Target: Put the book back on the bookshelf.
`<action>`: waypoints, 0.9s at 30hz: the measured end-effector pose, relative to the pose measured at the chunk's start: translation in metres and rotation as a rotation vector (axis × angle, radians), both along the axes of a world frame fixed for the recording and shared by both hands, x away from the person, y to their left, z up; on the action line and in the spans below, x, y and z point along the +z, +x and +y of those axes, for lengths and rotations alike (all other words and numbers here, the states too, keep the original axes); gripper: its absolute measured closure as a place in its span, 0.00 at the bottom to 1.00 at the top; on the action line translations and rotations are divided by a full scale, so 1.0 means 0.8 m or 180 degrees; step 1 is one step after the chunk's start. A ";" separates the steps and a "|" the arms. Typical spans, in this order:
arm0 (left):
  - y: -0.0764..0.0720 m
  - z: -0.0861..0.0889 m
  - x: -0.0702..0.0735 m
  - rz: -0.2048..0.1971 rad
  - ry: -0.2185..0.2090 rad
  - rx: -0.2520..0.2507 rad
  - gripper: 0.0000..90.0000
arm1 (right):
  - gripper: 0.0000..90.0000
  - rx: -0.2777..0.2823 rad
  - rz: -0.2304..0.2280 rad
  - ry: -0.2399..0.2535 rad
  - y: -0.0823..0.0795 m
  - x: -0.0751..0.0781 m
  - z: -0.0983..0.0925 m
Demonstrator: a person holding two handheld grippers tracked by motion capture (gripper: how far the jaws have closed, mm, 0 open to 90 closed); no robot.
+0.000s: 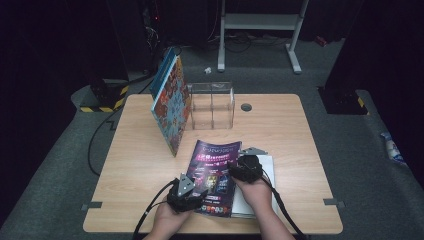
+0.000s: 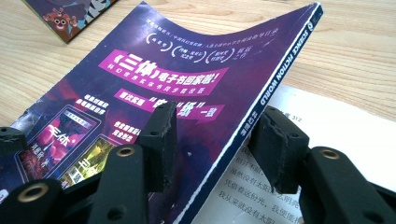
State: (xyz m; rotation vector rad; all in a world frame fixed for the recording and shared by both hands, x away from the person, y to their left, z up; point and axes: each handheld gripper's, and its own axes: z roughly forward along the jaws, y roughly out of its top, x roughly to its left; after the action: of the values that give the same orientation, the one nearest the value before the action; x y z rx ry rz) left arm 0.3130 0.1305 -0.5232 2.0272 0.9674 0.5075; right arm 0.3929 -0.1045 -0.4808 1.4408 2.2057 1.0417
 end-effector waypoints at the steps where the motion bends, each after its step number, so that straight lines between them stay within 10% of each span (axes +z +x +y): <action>1: 0.000 0.000 0.000 0.0000 0.0000 0.0000 0.39 | 0.58 0.0000 0.0000 0.0000 0.000 0.000 0.000; 16: 0.001 0.001 0.000 -0.0007 0.0014 0.0002 0.39 | 0.76 0.0087 -0.0116 0.0060 -0.009 0.006 0.003; 27: 0.001 0.002 0.001 0.0027 -0.0044 0.0004 0.39 | 0.82 0.0094 -0.0284 0.0471 -0.030 0.023 0.000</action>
State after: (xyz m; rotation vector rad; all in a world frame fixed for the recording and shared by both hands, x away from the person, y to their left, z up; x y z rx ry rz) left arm 0.3134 0.1320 -0.5228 2.0180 0.9750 0.4919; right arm 0.3690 -0.1044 -0.4622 1.3956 2.1323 1.2776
